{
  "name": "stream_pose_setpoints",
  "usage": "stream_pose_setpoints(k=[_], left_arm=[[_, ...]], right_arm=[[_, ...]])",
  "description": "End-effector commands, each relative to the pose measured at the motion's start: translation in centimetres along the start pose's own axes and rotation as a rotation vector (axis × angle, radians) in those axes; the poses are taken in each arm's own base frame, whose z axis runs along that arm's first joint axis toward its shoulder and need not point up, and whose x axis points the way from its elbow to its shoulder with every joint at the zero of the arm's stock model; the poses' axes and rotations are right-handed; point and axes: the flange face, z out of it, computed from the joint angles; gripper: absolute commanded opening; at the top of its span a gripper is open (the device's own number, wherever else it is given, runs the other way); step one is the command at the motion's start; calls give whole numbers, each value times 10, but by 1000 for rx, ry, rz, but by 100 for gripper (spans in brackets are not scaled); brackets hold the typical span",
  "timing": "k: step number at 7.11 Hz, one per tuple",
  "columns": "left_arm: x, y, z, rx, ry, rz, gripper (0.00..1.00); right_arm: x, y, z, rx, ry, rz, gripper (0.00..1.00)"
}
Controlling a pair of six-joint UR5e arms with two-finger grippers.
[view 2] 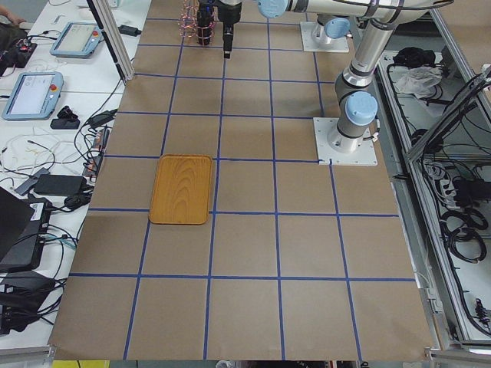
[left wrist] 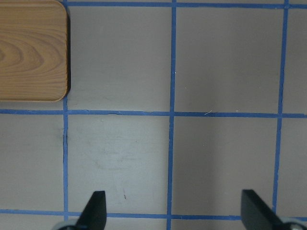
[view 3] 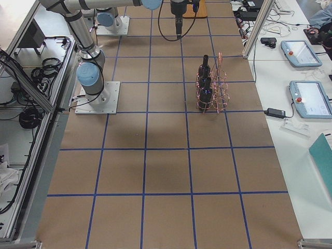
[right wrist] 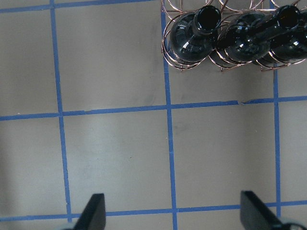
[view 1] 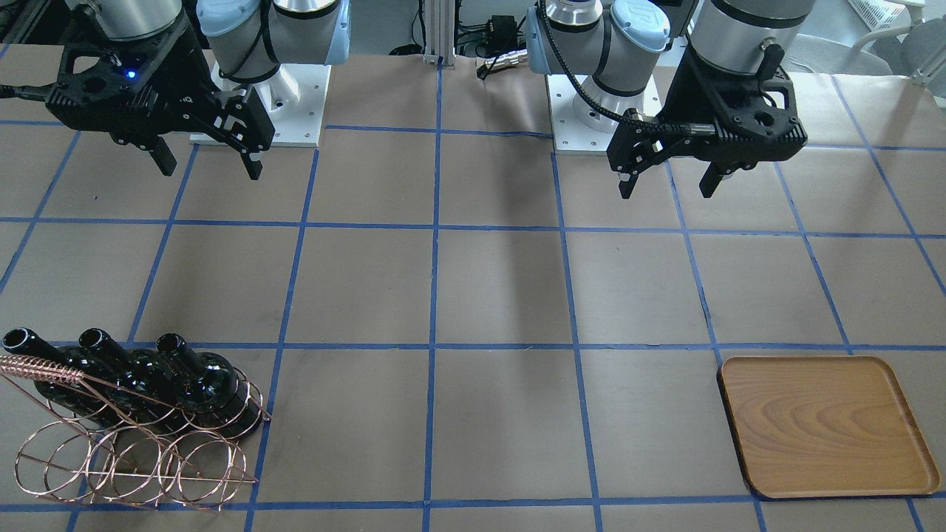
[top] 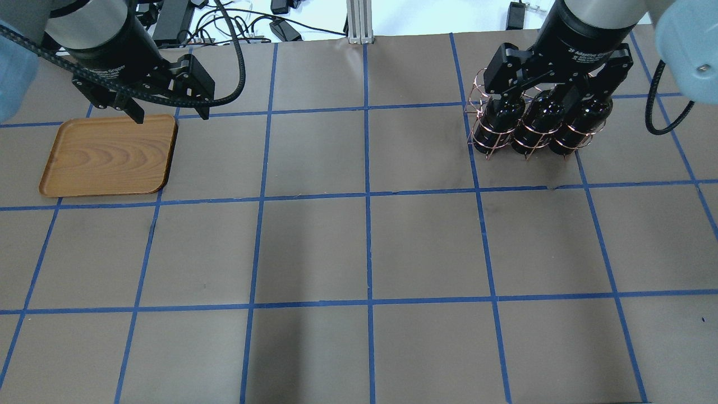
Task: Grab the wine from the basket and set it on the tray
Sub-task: 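Lower the right gripper over the dark bottles in the copper rack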
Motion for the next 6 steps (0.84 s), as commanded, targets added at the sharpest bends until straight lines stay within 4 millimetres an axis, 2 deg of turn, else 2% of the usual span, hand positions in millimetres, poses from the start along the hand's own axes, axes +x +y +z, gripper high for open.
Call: stream_pose_setpoints(k=[1, 4, 6], left_arm=[[0, 3, 7, -14, 1, 0, 100], [0, 3, 9, -14, 1, 0, 100], [0, 8, 5, -20, 0, 0, 100]], right_arm=[[0, 0, 0, 3, -1, -1, 100], [0, -1, 1, 3, 1, -15, 100], [11, -20, 16, -17, 32, -38, 100]])
